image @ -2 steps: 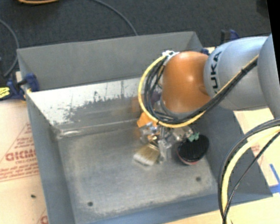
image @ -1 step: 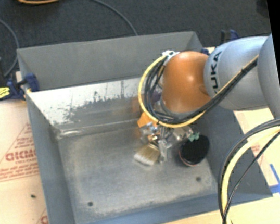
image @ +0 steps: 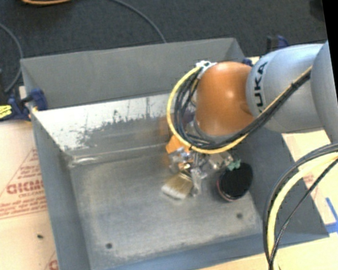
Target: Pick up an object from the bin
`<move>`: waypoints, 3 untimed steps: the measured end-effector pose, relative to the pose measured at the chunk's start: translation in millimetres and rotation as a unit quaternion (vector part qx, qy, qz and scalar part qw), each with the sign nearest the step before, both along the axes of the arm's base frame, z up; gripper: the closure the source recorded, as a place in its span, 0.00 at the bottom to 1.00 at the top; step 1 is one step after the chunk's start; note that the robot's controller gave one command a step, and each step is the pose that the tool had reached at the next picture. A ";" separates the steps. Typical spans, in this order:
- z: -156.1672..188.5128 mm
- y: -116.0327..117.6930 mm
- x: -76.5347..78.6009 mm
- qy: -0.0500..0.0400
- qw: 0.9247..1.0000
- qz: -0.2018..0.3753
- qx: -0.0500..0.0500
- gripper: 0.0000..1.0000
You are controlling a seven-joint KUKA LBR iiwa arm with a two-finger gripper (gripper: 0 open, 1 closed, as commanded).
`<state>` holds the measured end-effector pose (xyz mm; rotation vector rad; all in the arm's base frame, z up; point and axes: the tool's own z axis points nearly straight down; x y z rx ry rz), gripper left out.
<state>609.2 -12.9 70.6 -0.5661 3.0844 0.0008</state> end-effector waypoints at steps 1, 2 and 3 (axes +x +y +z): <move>2.0 -0.1 -0.2 0.000 1.000 -0.001 0.000 1.00; 17.5 -0.2 -2.9 0.004 1.000 -0.001 0.001 1.00; 42.6 -0.2 0.2 -0.001 1.000 -0.002 0.000 1.00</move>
Offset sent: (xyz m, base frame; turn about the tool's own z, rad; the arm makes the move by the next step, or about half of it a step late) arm 0.0002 -0.0001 0.0892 0.0000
